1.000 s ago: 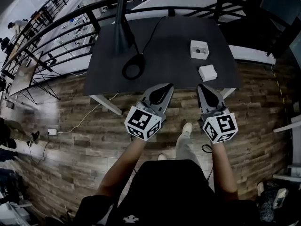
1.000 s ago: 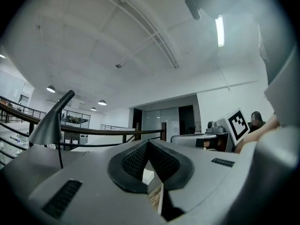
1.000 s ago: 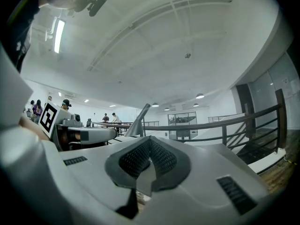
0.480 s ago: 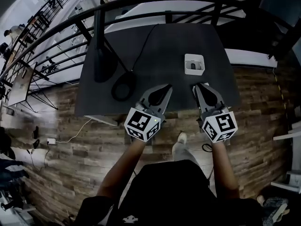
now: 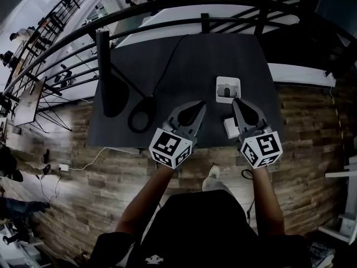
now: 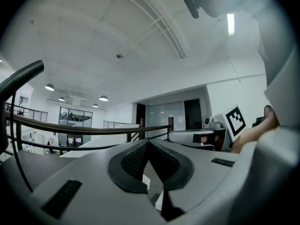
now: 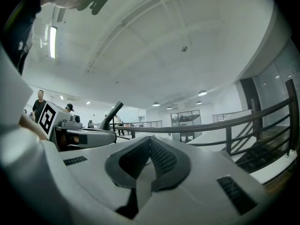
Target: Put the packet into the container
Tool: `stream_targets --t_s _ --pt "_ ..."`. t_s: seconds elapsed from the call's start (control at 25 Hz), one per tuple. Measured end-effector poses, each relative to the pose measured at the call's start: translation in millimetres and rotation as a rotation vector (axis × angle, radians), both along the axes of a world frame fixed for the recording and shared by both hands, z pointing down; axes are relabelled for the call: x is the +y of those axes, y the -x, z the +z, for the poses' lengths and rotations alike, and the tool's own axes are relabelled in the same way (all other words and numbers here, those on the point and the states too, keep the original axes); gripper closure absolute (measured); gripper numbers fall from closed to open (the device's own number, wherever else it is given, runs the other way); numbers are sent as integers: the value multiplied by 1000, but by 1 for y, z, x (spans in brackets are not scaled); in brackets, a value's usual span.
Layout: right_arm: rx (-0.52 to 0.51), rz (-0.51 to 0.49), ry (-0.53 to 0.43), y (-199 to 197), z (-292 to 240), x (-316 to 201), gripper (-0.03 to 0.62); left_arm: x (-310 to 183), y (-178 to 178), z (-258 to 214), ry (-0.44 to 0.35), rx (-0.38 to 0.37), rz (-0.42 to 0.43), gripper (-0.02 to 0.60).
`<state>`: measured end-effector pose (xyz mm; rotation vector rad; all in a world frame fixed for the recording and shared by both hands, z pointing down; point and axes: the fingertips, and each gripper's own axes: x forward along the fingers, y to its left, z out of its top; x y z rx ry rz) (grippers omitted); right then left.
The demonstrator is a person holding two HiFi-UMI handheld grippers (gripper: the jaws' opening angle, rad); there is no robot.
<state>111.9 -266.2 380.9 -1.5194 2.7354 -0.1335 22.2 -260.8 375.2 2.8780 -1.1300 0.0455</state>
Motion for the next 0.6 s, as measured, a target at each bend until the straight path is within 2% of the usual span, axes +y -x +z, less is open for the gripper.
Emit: stream_targets --t_s 0.4,0.6 --pt "0 0 8 -38 10 -39 589 -37 -35 9 24 -17 -12 575" --pt "10 -15 31 -45 22 -52 589 -44 -35 17 42 -18 -36 575"
